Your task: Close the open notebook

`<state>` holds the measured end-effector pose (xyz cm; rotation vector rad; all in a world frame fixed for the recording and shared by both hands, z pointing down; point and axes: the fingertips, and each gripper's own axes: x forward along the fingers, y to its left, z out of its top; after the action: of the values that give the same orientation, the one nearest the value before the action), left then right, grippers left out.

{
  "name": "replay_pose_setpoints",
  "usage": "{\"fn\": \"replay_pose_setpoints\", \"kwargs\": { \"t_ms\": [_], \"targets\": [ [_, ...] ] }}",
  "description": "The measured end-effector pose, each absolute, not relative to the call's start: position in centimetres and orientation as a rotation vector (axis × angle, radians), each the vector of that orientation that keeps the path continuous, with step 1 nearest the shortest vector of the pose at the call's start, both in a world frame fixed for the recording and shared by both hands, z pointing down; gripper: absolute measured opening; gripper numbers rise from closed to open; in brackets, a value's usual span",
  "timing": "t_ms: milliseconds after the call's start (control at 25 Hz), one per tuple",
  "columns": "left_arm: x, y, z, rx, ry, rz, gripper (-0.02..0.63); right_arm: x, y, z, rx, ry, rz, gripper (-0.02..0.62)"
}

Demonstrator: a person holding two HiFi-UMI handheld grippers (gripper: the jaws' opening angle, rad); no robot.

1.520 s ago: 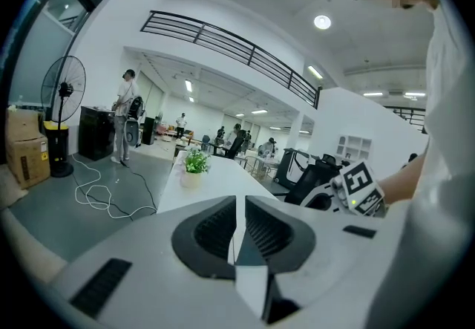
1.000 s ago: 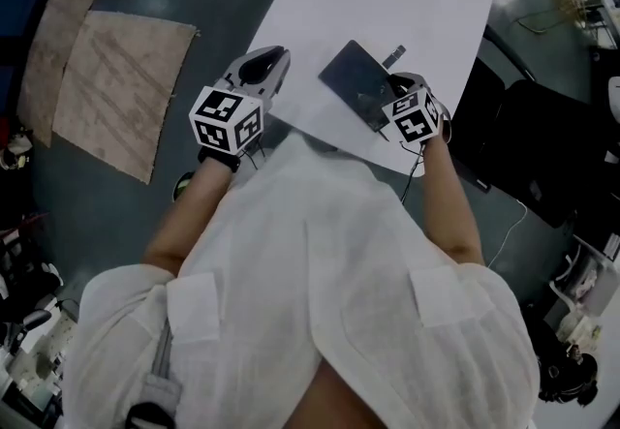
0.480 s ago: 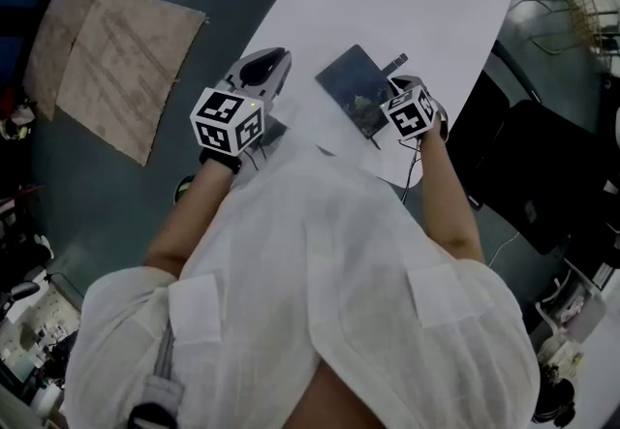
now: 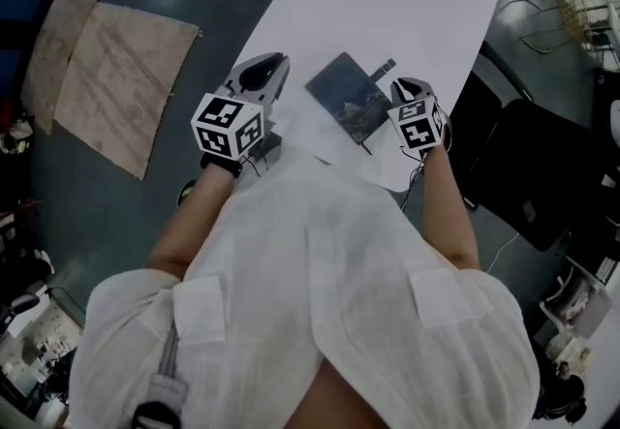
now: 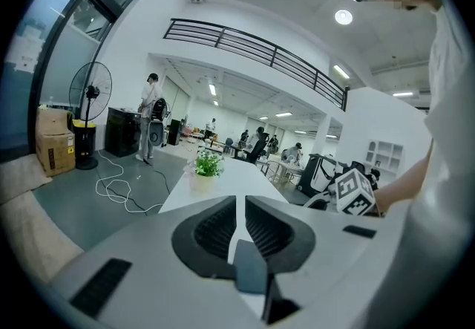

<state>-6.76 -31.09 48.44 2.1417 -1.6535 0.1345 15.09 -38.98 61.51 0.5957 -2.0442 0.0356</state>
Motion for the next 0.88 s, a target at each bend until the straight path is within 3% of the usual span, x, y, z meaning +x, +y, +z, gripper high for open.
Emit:
{"fn": "replay_pose_setpoints", "kwargs": {
  "t_ms": [880],
  "targets": [
    [-3.7,-33.9,39.2,2.367,-1.684,-0.015,0.034,27.4,-39.0,40.1,1.591,-2.586,0.211,0.016]
  ]
}}
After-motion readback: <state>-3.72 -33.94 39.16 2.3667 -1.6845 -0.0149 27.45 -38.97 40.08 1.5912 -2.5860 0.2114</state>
